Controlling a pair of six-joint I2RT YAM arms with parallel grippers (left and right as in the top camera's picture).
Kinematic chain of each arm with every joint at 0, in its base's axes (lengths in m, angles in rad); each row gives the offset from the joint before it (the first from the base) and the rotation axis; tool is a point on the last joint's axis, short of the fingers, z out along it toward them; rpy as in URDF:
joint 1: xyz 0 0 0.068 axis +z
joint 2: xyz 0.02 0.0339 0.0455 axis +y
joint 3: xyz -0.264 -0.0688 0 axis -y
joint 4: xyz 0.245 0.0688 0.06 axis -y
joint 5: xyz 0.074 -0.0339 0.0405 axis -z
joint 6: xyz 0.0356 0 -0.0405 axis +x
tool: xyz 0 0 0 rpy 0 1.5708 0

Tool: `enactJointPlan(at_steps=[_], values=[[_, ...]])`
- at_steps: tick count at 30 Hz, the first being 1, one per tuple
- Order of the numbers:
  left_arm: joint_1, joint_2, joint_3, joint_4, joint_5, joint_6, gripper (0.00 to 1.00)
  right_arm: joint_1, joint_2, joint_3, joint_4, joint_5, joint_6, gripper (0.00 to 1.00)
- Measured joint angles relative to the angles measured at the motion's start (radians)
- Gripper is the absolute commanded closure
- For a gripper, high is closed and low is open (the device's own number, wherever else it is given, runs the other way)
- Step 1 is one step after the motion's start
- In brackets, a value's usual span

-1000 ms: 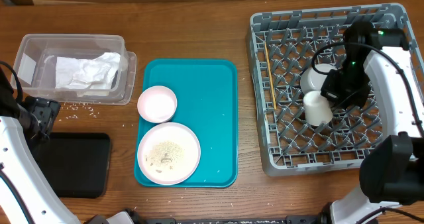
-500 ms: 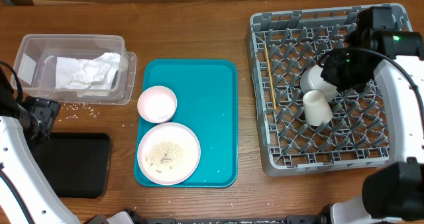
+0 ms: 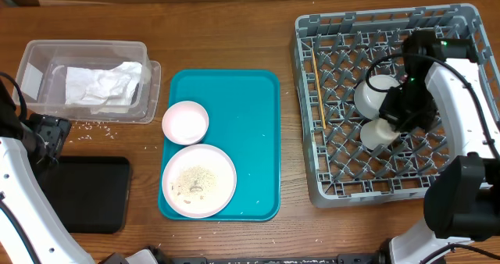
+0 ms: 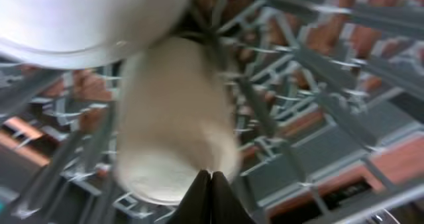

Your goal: Sort waste into correct bins and load items into the dishwasher

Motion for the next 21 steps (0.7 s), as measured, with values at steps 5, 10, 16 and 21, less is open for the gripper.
enactJointPlan(at_steps=[5,10,16,21], values=[[0.0,0.0,0.0,0.0,0.0,0.0,0.0,0.0,-0.05,0.0,-0.016,0.054,0.045,0.96],[0.0,0.0,0.0,0.0,0.0,0.0,0.0,0.0,-0.153,0.031,0.114,-0.014,0.012,0.96],[0.0,0.0,0.0,0.0,0.0,0.0,0.0,0.0,-0.156,0.042,0.423,-0.175,-0.043,0.96],[0.0,0.0,0.0,0.0,0.0,0.0,0.0,0.0,-0.051,0.042,0.503,-0.2,-0.048,0.96]])
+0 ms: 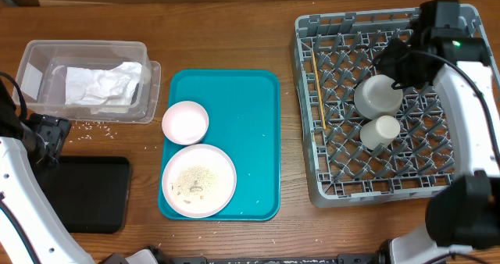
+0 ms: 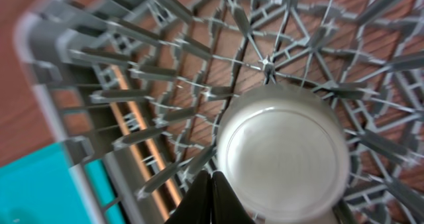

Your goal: Sort waste into correct bins and load items into the dishwasher

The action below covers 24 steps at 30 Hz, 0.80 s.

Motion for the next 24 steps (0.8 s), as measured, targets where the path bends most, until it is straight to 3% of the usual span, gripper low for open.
enactJointPlan(at_steps=[6,13,20,23,24], values=[[0.0,0.0,0.0,0.0,0.0,0.0,0.0,0.0,0.16,0.0,0.005,0.002,-0.001,0.96],[0.0,0.0,0.0,0.0,0.0,0.0,0.0,0.0,0.181,0.002,-0.001,0.027,-0.001,0.96],[0.0,0.0,0.0,0.0,0.0,0.0,0.0,0.0,0.167,0.134,-0.188,-0.029,-0.02,0.95],[0.0,0.0,0.0,0.0,0.0,0.0,0.0,0.014,0.122,0.21,-0.265,-0.144,-0.065,0.84],[0.0,0.0,0.0,0.0,0.0,0.0,0.0,0.034,0.105,0.219,-0.268,-0.187,-0.072,0.66]])
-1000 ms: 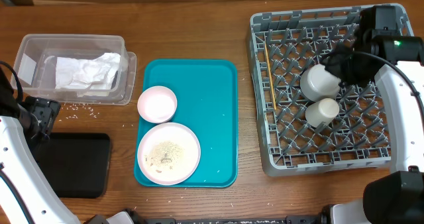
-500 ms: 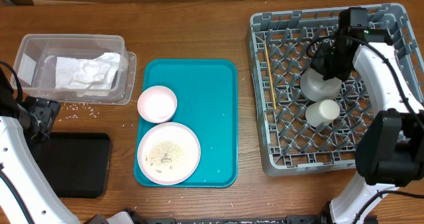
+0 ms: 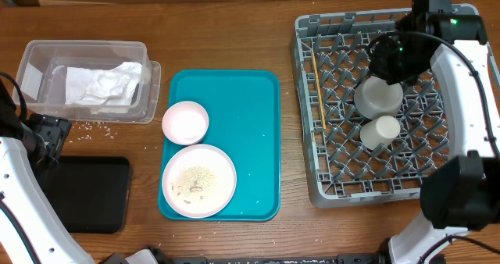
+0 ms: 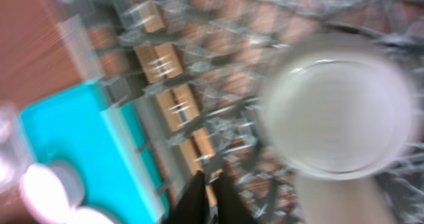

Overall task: Sort waste into correct bins and load items into the dishwasher
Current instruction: 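Reach the right gripper to the pink bowl on the tray and grasp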

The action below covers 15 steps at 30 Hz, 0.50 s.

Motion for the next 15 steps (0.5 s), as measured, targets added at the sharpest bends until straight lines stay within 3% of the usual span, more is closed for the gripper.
enactJointPlan(at_steps=[3,4,8,11,15], values=[[0.0,0.0,0.0,0.0,0.0,0.0,0.0,0.136,-0.021,0.006,0.053,-0.099,-0.01,0.32],[0.0,0.0,0.0,0.0,0.0,0.0,0.0,0.196,-0.019,0.006,0.078,-0.119,-0.018,0.28],[0.0,0.0,0.0,0.0,0.0,0.0,0.0,0.491,0.012,0.008,0.229,-0.067,0.043,0.16],[0.0,0.0,0.0,0.0,0.0,0.0,0.0,0.686,0.084,0.008,0.294,0.032,0.108,0.14],[0.0,0.0,0.0,0.0,0.0,0.0,0.0,0.803,0.201,0.008,0.341,0.125,0.16,0.14]])
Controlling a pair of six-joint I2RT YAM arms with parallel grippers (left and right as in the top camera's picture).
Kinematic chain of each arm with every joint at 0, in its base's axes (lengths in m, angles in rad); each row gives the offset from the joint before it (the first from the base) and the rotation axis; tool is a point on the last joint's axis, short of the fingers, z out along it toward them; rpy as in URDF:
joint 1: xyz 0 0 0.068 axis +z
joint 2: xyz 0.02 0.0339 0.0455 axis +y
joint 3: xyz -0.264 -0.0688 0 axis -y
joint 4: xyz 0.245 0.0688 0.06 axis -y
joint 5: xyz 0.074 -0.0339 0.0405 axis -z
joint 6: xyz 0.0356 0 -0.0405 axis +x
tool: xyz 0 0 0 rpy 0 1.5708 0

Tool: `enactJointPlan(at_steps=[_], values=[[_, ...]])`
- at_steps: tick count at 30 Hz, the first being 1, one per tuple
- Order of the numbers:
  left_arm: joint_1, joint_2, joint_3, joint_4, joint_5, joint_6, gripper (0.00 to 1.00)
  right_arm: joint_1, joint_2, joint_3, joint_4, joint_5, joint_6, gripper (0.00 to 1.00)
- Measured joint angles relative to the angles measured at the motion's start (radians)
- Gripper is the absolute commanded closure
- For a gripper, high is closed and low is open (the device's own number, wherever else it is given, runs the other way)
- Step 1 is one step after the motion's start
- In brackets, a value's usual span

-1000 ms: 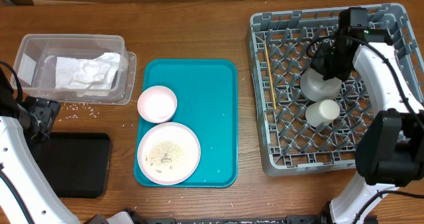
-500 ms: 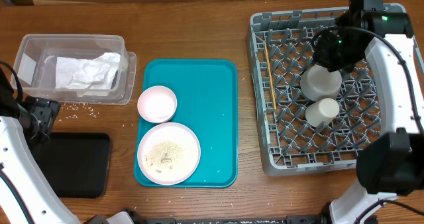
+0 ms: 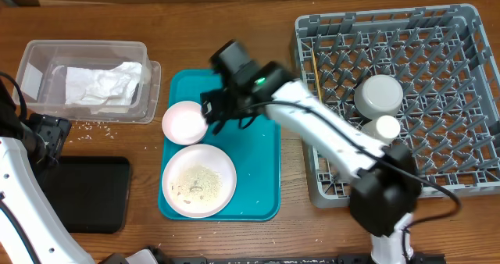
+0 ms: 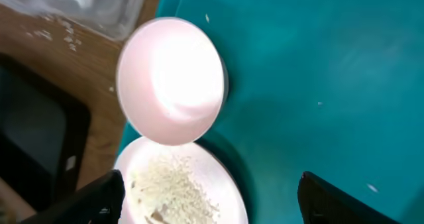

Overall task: Sort waste into correct bins and load items into the dishwasher
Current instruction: 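Reach the right gripper to the pink bowl on the tray and grasp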

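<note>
A small pink bowl [image 3: 185,122] and a white plate with rice crumbs [image 3: 198,180] sit on the left side of a teal tray [image 3: 258,139]. My right gripper [image 3: 219,112] hovers over the tray just right of the bowl. In the right wrist view it [image 4: 212,197] stands open, one finger [image 4: 99,197] over the plate [image 4: 179,184], nothing between them, with the bowl [image 4: 173,81] ahead. The grey dish rack [image 3: 437,162] holds a large upturned cup [image 3: 379,96], a small cup [image 3: 385,129] and chopsticks [image 3: 316,88]. My left gripper [image 3: 45,135] rests at the far left edge.
A clear bin [image 3: 86,80] with crumpled white paper stands at the back left, rice grains scattered on the wood beside it. A black bin [image 3: 82,194] lies at the front left. The right arm stretches across from the rack's front to the tray.
My right gripper was shut above the back of the dish rack near the large cup. Now it is open over the teal tray beside the small bowl. The left arm has not moved.
My right gripper was shut low in the rack beside the small cup. It then stood higher over the rack's back, still shut, with both cups left in the rack. Now it is across at the tray, open by the bowl and plate.
</note>
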Motion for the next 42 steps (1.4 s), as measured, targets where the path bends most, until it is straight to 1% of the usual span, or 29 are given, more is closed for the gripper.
enactJointPlan(at_steps=[2,3,4,5,7,9,11,15,16,21,23,26,30,34,35,37,38,40,41,42], values=[[0.0,0.0,0.0,0.0,0.0,0.0,0.0,0.024,0.064,0.0,0.027,0.019,0.022,0.17],[0.0,0.0,0.0,0.0,0.0,0.0,0.0,0.03,0.088,0.0,0.032,0.022,0.03,0.22],[0.0,0.0,0.0,0.0,0.0,0.0,0.0,0.034,0.11,0.0,0.04,0.027,0.037,0.25],[0.0,0.0,0.0,0.0,0.0,0.0,0.0,0.035,0.129,0.0,0.051,0.025,0.046,0.3],[0.0,0.0,0.0,0.0,0.0,0.0,0.0,0.035,0.144,0.0,0.092,0.017,0.066,0.47],[0.0,0.0,0.0,0.0,0.0,0.0,0.0,0.035,0.153,0.0,0.113,0.014,0.086,0.54],[0.0,0.0,0.0,0.0,0.0,0.0,0.0,0.035,0.164,0.0,0.117,0.013,0.102,0.58],[0.0,0.0,0.0,0.0,0.0,0.0,0.0,0.035,0.194,0.0,0.127,0.014,0.119,0.61],[0.0,0.0,0.0,0.0,0.0,0.0,0.0,0.035,0.204,0.0,0.129,0.014,0.122,0.65],[0.0,0.0,0.0,0.0,0.0,0.0,0.0,0.034,0.229,0.0,0.108,0.016,0.129,0.77],[0.0,0.0,0.0,0.0,0.0,0.0,0.0,0.031,0.229,0.0,0.084,0.019,0.129,0.81],[0.0,0.0,0.0,0.0,0.0,0.0,0.0,-0.01,0.229,0.012,-0.041,0.043,0.131,0.85],[0.0,0.0,0.0,0.0,0.0,0.0,0.0,-0.097,0.228,0.056,-0.195,0.09,0.129,0.83],[0.0,0.0,0.0,0.0,0.0,0.0,0.0,-0.17,0.203,0.093,-0.291,0.116,0.129,0.71],[0.0,0.0,0.0,0.0,0.0,0.0,0.0,-0.174,0.195,0.099,-0.306,0.12,0.126,0.64],[0.0,0.0,0.0,0.0,0.0,0.0,0.0,-0.175,0.159,0.117,-0.332,0.121,0.132,0.35],[0.0,0.0,0.0,0.0,0.0,0.0,0.0,-0.172,0.141,0.125,-0.335,0.119,0.124,0.31],[0.0,0.0,0.0,0.0,0.0,0.0,0.0,-0.163,0.103,0.139,-0.316,0.08,0.1,0.28],[0.0,0.0,0.0,0.0,0.0,0.0,0.0,-0.158,0.093,0.143,-0.302,0.055,0.082,0.28],[0.0,0.0,0.0,0.0,0.0,0.0,0.0,-0.15,0.078,0.148,-0.272,0.008,0.048,0.3]])
